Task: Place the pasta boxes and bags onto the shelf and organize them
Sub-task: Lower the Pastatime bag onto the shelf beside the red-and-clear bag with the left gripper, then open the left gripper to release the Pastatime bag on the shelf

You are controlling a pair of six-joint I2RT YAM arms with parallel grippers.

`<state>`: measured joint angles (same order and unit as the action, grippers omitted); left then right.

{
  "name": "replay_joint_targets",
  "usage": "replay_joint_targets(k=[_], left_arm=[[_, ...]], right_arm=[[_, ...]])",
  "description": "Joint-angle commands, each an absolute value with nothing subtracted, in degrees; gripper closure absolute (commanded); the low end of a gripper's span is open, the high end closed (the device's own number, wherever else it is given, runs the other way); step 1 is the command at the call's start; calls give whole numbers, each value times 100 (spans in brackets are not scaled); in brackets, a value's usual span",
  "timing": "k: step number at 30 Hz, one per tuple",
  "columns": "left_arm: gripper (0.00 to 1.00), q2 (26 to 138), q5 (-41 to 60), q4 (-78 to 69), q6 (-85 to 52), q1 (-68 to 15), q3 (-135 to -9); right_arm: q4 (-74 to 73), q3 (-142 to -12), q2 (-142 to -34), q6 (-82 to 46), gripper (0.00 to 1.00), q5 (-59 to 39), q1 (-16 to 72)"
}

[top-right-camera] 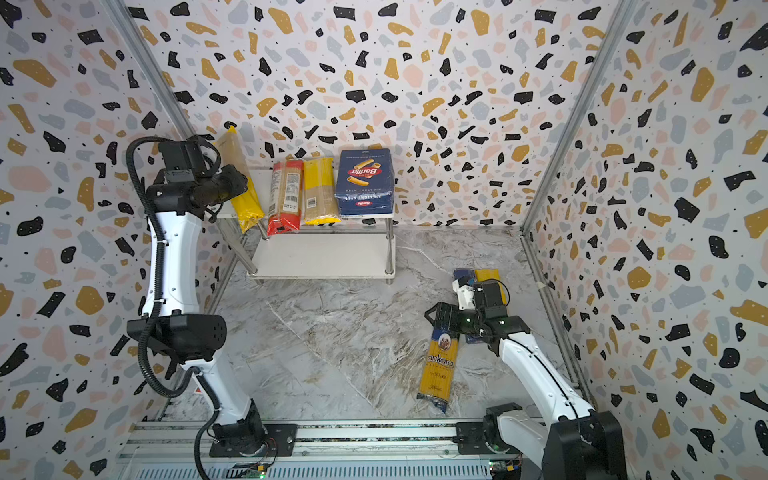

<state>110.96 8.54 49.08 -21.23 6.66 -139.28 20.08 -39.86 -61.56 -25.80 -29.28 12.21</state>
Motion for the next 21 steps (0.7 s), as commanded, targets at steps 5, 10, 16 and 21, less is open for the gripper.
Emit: replay_joint_targets(k=[5,10,16,21], left_arm=[[69,11121,1218,4217,-2241,729,-14009],[68,11109,1229,4312,-2241,743,-14010],[68,11109,1231,4476,-2226,747,-13992],[61,10916,1247,4521,-2174,747,-13722]], right_arm=[[2016,-4123,-6072,-2490,1,-3015,1170],[2031,-4136,-6066,-2470,1,-3041,1133],[1987,-4078,-6039,-2480,1,-3076,1118],[1960,-4039,-6005,-2491,1,-3127,1116]])
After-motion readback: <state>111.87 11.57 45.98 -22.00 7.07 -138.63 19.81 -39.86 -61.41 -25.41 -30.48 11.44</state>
